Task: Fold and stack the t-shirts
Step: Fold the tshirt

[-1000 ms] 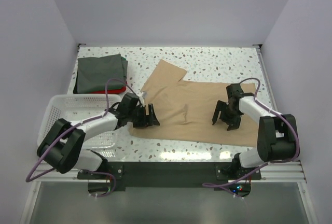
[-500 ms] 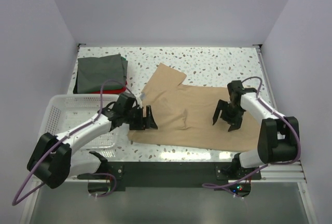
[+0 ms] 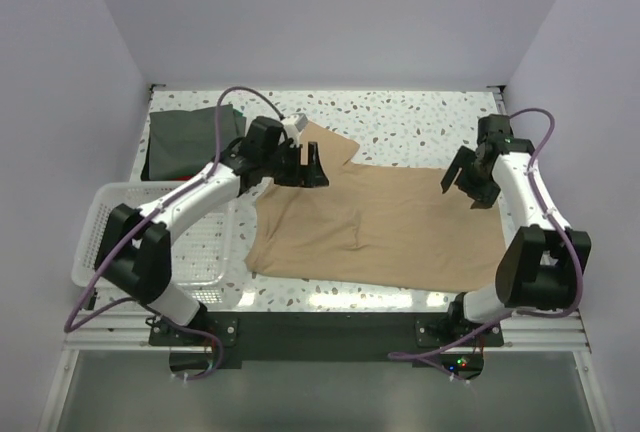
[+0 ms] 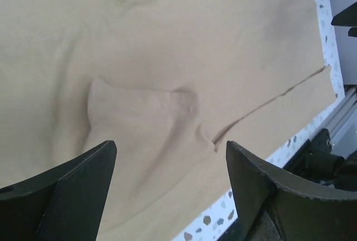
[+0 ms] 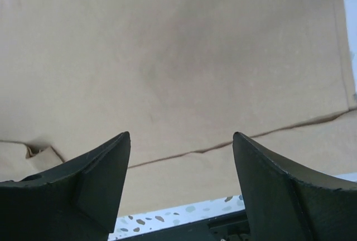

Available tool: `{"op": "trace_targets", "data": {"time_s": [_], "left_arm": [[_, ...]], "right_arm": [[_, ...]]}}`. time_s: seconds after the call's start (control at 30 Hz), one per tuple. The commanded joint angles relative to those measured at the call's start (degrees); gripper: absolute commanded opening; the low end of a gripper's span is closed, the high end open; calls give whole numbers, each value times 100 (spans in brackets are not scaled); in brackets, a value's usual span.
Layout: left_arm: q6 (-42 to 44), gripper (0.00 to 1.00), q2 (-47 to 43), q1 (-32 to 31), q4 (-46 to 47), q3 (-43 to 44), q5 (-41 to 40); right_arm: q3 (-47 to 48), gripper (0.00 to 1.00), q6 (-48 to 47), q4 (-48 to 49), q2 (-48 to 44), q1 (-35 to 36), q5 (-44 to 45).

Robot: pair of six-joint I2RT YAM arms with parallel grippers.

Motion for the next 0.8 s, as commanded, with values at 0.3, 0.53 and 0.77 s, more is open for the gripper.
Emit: {"op": "trace_targets", "data": {"time_s": [0.3, 0.53, 0.77], "left_arm": [[605, 80, 1471, 133, 781, 353, 370], [755, 79, 1814, 133, 904, -24, 229], [711, 77, 1692, 133, 1106, -762, 115]], "right_arm": [[378, 77, -321, 1073, 1501, -337, -175], [229, 76, -391, 1354, 1959, -417, -316], [-333, 77, -585, 1407, 1915, -417, -140]]}}
